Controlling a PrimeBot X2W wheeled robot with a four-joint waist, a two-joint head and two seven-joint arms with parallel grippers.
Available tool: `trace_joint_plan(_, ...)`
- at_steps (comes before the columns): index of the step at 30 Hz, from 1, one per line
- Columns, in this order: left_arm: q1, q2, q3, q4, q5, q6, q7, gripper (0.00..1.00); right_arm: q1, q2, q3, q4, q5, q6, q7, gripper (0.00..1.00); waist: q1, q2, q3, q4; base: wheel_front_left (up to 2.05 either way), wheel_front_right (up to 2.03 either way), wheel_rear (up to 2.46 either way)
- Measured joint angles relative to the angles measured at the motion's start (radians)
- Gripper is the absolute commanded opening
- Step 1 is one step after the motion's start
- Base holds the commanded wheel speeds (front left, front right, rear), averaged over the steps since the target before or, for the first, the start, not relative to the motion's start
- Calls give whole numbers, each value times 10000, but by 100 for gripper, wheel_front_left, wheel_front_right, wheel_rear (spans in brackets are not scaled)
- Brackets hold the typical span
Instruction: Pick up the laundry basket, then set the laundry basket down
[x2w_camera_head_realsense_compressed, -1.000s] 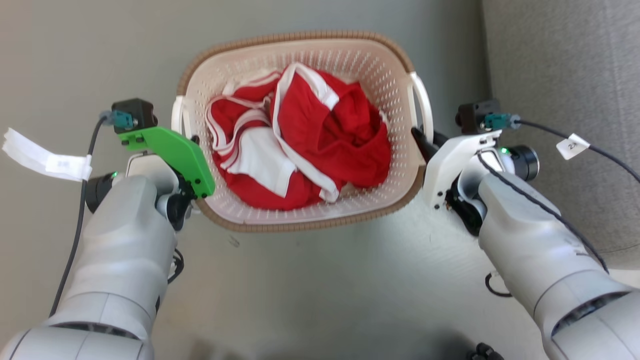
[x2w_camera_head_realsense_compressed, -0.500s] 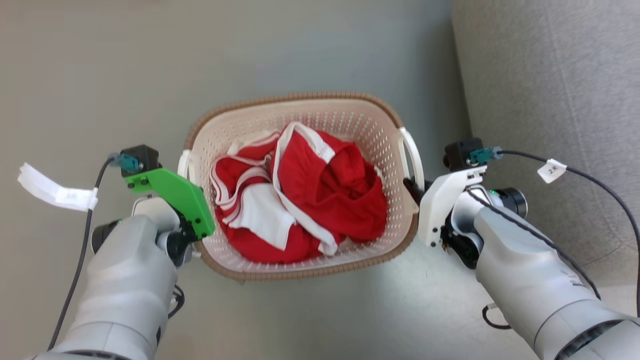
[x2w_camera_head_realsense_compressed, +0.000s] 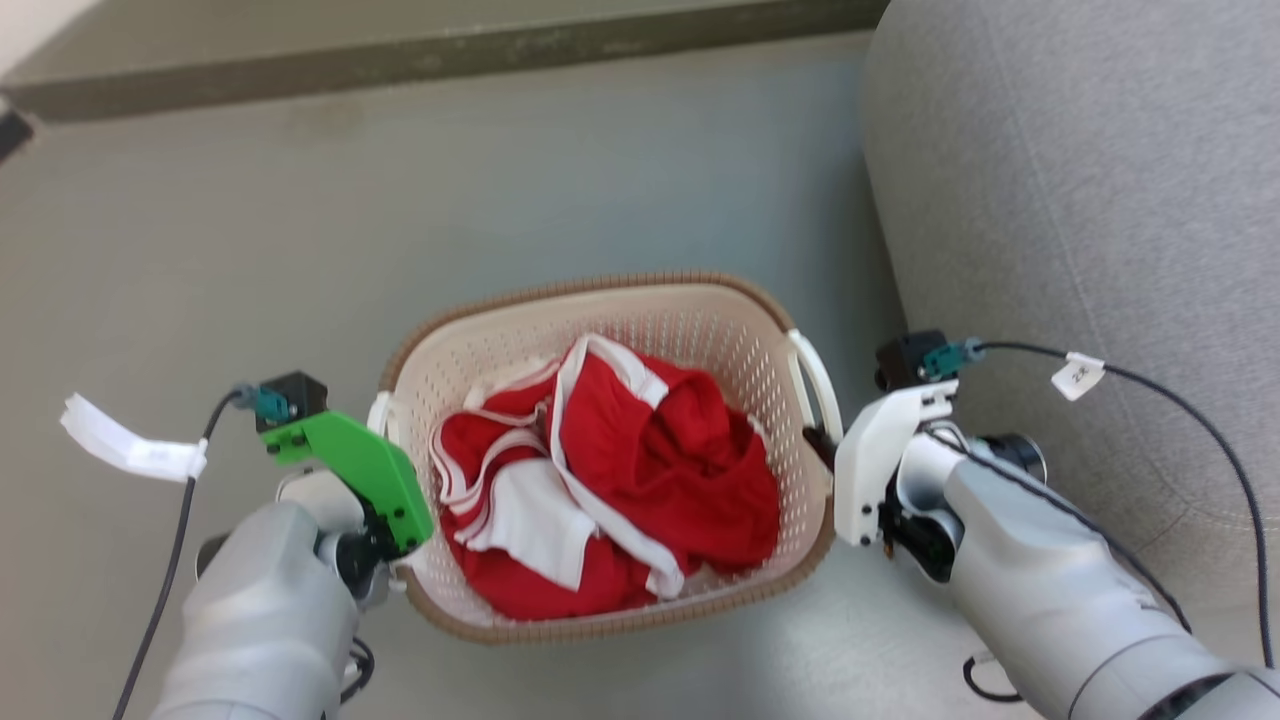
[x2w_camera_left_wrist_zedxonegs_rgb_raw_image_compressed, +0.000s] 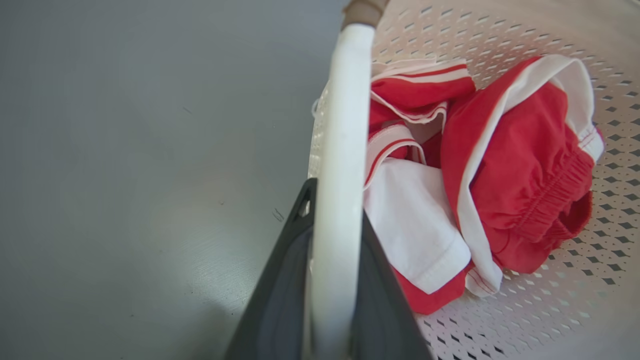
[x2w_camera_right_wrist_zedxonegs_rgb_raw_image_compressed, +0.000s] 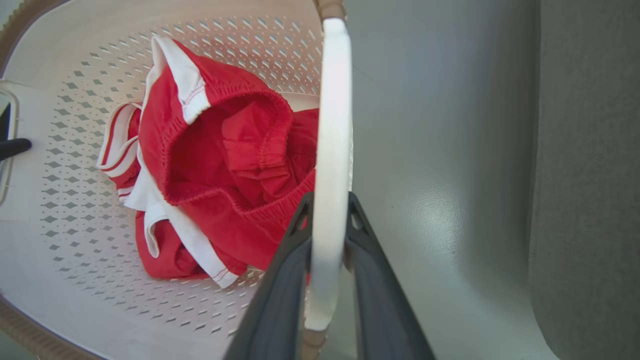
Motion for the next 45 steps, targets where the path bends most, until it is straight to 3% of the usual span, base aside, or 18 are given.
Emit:
trace_joint_plan(26,1997,13,-73,59,-518,-82,1160,0,1709,84,704,190,1062,0,1498,0,-1,0,-2635,-273,0,0,0)
trace_joint_plan(45,2245,27,-146,69,-667,-82,1423,0,1890,88,913,261,1281,0,2006,0,0,0,-3330,-239,0,0,0)
